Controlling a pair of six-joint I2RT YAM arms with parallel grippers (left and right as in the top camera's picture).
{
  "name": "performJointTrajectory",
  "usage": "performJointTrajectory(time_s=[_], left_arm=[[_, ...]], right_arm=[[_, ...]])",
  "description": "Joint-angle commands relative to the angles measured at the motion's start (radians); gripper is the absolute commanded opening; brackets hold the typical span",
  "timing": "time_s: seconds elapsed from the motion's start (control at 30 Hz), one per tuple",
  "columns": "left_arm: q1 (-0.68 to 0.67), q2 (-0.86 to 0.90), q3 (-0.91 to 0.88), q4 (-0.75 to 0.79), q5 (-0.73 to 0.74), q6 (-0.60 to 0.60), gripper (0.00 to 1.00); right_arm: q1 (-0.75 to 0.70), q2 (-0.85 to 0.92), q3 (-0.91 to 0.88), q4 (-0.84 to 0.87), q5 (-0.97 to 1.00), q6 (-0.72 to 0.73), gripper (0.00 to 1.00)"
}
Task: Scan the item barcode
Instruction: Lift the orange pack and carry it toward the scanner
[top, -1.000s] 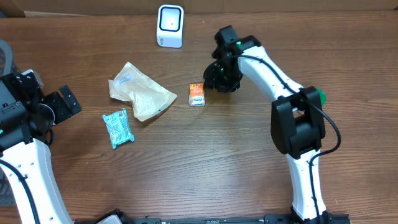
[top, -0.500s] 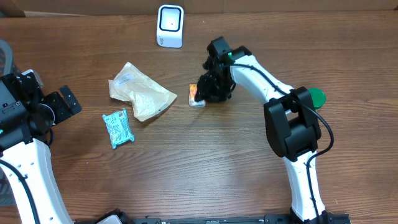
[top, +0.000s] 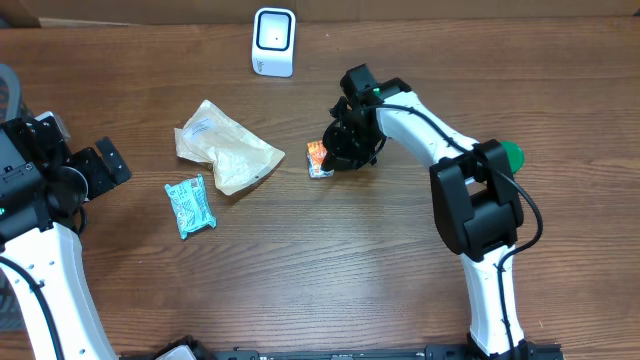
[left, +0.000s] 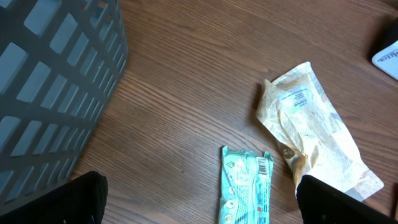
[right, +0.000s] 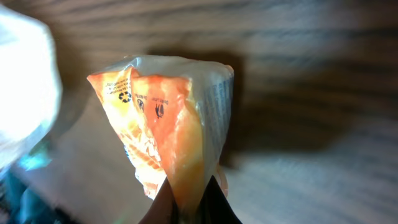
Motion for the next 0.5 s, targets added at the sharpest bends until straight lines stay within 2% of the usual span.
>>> performJointTrajectory(time_s=[0.0, 0.13, 0.47], left_arm=[[0.003, -0.002, 0.012, 0.003, 0.008, 0.026, 1.0], [0.003, -0.002, 0.012, 0.003, 0.008, 0.026, 1.0], [0.003, -0.002, 0.012, 0.003, 0.008, 0.026, 1.0]], right_arm=[[-0.03, -0.138, 0.024, -0.016, -0.231, -0.171, 0.04], [-0.061, -0.245, 0.024, -0.063, -0.492, -0.333, 0.04], [-0.22, -0.428, 0.024, -0.209, -0.809, -0.332, 0.04]])
